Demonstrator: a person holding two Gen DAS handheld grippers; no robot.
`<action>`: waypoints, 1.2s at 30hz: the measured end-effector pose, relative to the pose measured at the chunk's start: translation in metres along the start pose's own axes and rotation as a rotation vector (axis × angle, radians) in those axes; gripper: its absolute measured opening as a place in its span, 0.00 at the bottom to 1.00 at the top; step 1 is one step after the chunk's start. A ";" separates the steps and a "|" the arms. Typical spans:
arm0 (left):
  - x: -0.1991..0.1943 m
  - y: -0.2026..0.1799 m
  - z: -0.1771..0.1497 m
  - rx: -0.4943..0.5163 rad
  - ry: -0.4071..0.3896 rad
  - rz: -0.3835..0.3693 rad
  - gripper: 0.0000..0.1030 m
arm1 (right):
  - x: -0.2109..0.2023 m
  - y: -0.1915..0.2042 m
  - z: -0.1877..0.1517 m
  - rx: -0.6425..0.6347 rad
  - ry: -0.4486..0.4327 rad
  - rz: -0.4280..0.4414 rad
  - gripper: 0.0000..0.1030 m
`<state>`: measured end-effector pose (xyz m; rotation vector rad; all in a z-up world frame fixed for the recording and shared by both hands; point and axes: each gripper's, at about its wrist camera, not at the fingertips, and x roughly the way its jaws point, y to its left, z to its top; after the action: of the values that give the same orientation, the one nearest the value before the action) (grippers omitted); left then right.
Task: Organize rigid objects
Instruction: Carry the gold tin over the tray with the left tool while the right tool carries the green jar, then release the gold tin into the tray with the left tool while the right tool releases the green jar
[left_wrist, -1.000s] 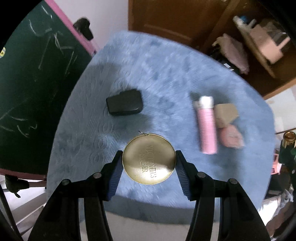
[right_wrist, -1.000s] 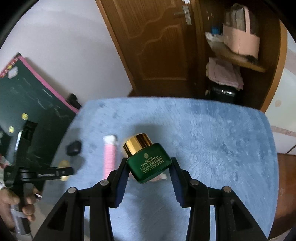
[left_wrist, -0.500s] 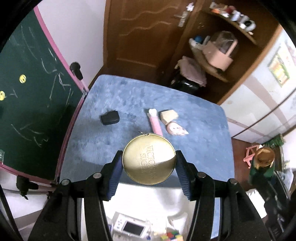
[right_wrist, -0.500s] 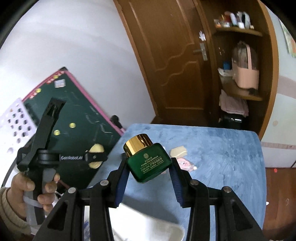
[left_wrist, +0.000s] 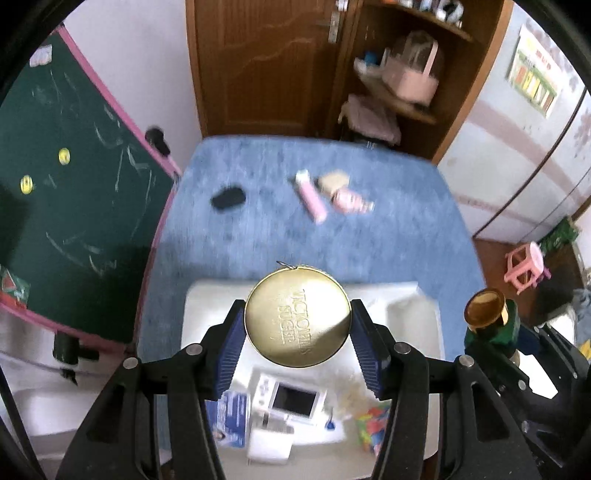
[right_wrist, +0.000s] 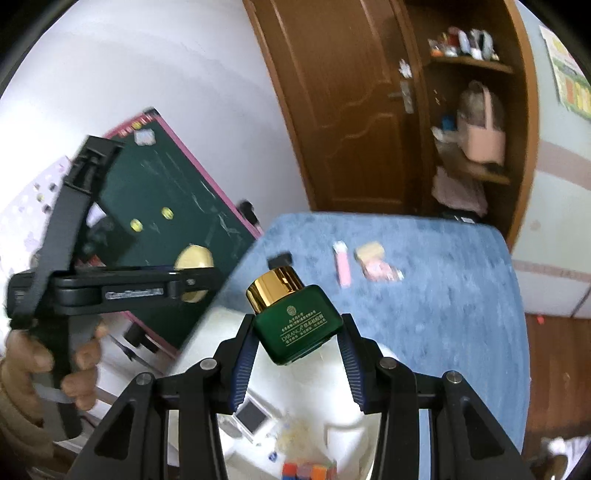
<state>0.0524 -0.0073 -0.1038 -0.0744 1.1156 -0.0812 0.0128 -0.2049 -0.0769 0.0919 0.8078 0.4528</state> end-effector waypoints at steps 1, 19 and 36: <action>0.006 0.000 -0.006 0.003 0.017 0.004 0.57 | 0.005 0.001 -0.008 0.000 0.020 -0.015 0.43; 0.100 0.007 -0.061 0.063 0.201 0.127 0.57 | 0.103 -0.008 -0.096 0.084 0.345 -0.137 0.43; 0.145 0.007 -0.057 0.071 0.314 0.211 0.57 | 0.134 -0.011 -0.098 0.041 0.402 -0.243 0.43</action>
<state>0.0648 -0.0166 -0.2588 0.1235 1.4262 0.0588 0.0275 -0.1669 -0.2381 -0.0621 1.2078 0.2248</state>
